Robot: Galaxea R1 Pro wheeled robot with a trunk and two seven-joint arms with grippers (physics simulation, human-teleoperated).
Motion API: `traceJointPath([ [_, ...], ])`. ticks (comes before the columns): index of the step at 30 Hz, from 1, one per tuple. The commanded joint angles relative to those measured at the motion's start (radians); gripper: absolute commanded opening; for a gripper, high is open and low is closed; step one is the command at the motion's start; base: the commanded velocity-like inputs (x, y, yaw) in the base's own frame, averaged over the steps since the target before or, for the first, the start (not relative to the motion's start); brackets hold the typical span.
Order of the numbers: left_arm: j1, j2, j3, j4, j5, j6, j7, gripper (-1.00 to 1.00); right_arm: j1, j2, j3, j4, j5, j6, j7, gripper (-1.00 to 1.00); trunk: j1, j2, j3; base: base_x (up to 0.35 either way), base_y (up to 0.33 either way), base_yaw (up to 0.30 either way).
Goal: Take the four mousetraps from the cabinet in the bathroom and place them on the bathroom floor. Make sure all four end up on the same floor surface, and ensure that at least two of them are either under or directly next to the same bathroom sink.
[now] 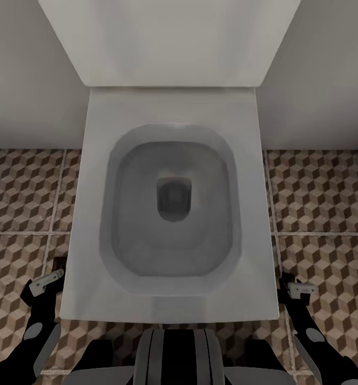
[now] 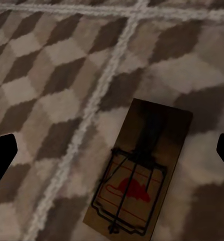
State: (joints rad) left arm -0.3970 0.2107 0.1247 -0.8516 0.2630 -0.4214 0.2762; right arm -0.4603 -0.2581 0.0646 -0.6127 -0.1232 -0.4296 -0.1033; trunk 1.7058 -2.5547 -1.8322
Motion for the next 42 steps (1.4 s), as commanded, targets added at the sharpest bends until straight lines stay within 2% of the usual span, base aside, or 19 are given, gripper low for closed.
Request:
traceJointPath([
  [1,0.0,0.001,-0.002,0.0,0.005,-0.004,0.002,1.0,0.0,-0.001,0.008,0.001,-0.009,-0.003,-0.004,1.0,0.0,0.0,0.0,0.0,0.0,0.0],
  [14,0.0,0.0,-0.002,0.0,0.005,-0.004,0.002,1.0,-0.001,-0.001,0.008,0.001,-0.009,-0.003,-0.004,1.0,0.0,0.0,0.0,-0.055,0.0,0.0],
  [42,0.0,0.0,-0.002,0.015,0.005,-0.004,0.002,1.0,-0.001,-0.001,0.008,0.001,-0.01,-0.003,-0.004,1.0,0.0,0.0,0.0,-0.322,0.0,0.0],
])
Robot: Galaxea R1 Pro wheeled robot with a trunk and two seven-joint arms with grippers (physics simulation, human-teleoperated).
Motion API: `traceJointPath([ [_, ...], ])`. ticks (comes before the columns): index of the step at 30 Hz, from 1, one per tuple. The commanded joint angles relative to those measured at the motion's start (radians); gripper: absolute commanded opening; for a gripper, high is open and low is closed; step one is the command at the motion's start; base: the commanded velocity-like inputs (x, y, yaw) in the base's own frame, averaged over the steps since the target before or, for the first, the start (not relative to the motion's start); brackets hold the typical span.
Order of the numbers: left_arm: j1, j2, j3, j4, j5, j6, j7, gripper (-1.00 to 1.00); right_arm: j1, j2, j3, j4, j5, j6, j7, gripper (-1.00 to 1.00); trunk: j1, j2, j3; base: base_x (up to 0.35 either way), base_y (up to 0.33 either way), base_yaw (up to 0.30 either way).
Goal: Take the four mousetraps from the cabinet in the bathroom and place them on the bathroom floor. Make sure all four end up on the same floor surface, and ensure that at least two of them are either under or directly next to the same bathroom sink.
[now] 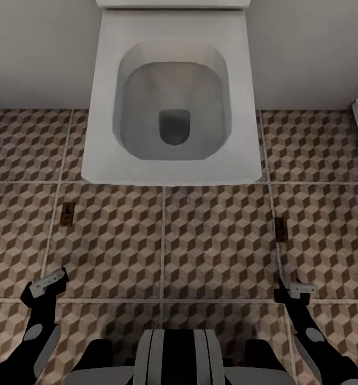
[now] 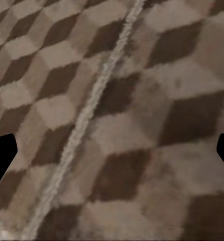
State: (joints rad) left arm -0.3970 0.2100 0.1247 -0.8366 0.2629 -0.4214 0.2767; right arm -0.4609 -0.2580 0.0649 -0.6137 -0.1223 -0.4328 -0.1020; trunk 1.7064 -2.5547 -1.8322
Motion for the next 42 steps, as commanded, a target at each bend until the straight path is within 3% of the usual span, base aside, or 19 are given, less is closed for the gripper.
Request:
traceJointPath([
  [1,0.0,0.0,-0.002,0.002,0.006,-0.004,0.001,1.0,0.0,-0.001,0.008,0.002,-0.011,0.0,-0.005,1.0,-0.001,0.0,0.0,-0.334,0.0,0.0],
  [10,0.0,0.002,-0.002,0.011,0.006,-0.004,-0.001,1.0,0.0,-0.001,0.007,0.002,-0.011,0.0,-0.005,1.0,-0.001,0.0,0.0,-0.246,0.0,0.0],
  [25,0.0,0.002,-0.002,0.011,0.006,-0.002,0.0,1.0,0.0,-0.001,0.008,0.002,-0.011,0.0,-0.005,1.0,-0.001,0.0,0.0,-0.025,0.0,0.0],
  [42,0.0,0.001,-0.002,0.011,0.006,-0.002,0.003,1.0,0.0,-0.001,0.007,0.002,-0.01,0.0,-0.005,1.0,-0.008,0.004,0.065,0.0,0.0,0.0],
])
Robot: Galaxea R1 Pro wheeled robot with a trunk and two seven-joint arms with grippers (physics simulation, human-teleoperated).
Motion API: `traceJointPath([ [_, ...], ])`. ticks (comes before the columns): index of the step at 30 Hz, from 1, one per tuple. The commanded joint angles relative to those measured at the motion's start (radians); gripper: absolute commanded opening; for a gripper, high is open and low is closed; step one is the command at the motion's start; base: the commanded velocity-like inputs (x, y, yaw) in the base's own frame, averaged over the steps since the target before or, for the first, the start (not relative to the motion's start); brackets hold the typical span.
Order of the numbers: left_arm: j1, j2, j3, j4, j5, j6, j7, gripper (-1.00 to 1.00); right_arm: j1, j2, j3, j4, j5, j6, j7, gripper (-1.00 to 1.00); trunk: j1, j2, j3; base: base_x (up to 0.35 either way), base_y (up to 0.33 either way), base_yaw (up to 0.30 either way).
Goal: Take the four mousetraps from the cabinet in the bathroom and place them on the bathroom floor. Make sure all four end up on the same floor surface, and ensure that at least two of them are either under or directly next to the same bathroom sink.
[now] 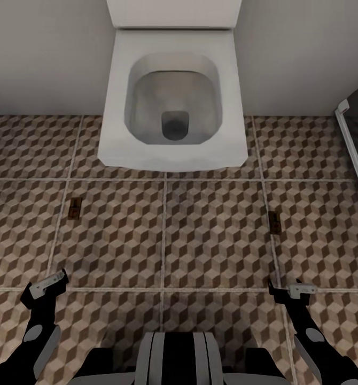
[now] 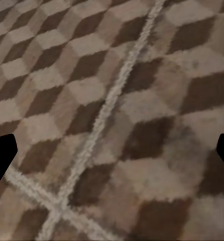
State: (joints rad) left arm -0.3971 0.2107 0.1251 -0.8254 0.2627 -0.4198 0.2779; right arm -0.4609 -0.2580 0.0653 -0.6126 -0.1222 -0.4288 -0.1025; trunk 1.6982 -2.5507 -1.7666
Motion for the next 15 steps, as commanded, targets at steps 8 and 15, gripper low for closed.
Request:
traceJointPath([
  [8,0.0,-0.001,-0.002,0.0,0.006,-0.004,0.0,1.0,0.0,-0.001,0.007,0.001,-0.01,-0.004,-0.005,1.0,-0.004,0.002,0.031,0.0,0.0,0.0],
  [15,0.0,-0.002,-0.002,0.0,0.006,-0.003,0.0,1.0,0.0,-0.001,0.007,0.001,-0.009,-0.004,-0.005,1.0,-0.007,0.003,0.058,0.0,0.0,0.0],
])
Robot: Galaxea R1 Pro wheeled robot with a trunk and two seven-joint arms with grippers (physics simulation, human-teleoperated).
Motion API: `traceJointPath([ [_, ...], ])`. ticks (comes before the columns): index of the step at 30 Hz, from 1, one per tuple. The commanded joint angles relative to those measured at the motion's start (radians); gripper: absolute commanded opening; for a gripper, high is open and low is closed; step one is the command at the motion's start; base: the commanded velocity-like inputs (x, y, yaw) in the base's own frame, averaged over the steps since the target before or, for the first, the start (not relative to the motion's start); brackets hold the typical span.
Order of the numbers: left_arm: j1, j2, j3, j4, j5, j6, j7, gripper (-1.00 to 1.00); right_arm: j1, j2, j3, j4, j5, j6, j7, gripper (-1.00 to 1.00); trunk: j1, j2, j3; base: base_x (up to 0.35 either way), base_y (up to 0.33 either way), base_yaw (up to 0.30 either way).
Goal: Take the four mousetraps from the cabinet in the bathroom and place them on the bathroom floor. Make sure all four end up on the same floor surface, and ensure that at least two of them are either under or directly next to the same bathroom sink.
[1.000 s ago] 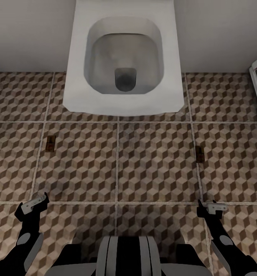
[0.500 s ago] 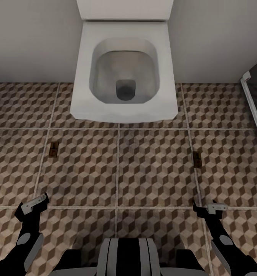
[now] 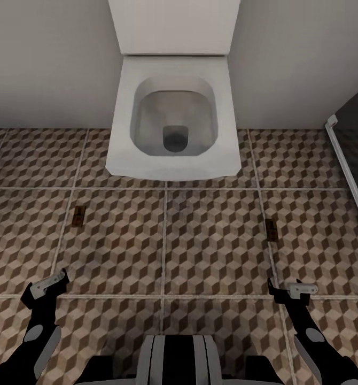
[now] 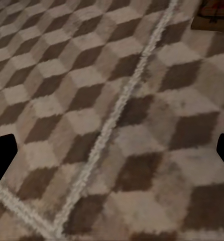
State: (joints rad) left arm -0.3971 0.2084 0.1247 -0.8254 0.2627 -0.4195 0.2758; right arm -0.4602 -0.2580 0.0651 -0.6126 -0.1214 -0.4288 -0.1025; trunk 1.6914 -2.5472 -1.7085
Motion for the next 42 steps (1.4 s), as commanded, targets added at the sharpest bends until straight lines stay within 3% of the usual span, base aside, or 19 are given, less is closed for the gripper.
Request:
traceJointPath([
  [1,0.0,0.0,-0.002,0.0,0.006,-0.003,0.001,1.0,-0.001,-0.001,0.007,0.001,-0.01,-0.004,-0.005,1.0,-0.001,0.0,0.004,0.0,0.0,0.0],
  [42,0.0,-0.008,-0.002,0.0,0.005,-0.004,0.011,1.0,-0.001,-0.001,0.008,0.0,-0.009,-0.004,-0.005,1.0,-0.019,0.01,0.162,0.0,0.0,0.0],
])
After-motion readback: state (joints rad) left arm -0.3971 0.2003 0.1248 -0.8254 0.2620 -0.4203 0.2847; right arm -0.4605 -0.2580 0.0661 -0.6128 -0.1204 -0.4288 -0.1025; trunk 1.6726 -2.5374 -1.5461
